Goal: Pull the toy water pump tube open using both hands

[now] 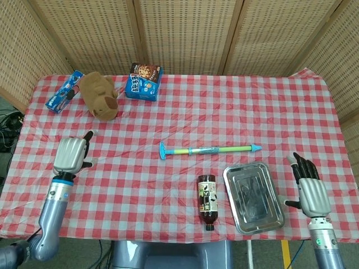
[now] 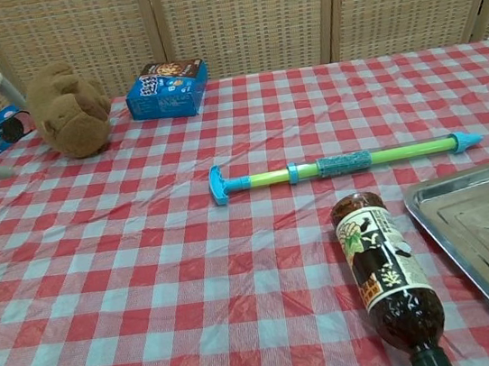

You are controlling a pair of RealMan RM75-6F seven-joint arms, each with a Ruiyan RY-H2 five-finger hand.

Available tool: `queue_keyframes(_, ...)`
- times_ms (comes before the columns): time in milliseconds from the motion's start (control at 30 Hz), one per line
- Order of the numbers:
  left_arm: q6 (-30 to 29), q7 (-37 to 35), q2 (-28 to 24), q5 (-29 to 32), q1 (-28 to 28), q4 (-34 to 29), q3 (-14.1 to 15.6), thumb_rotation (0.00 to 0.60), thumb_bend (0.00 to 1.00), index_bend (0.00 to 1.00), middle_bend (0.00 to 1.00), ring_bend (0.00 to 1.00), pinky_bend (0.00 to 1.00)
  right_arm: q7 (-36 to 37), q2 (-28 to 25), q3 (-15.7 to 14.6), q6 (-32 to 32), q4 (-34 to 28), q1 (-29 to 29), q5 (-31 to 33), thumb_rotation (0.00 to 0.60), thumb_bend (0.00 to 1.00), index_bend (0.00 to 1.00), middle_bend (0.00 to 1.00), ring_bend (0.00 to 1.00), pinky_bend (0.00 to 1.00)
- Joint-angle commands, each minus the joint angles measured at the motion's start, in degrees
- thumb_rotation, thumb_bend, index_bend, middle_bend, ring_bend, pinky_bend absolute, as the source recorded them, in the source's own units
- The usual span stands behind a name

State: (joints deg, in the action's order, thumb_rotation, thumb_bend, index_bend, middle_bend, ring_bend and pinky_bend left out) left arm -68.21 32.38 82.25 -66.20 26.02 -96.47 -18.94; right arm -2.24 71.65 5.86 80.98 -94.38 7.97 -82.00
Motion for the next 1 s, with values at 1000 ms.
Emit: queue_keyframes(1000,8.0,27.2,21.4,44.3,36.4,19.9,-9.8,0.600,0.19,0.44,0.87,0.83,0.72,6.3,-1.7,1.7,-3.1,1.8,0.6,4.3,0.600,0.18,0.00,0.00,0.00,0.00)
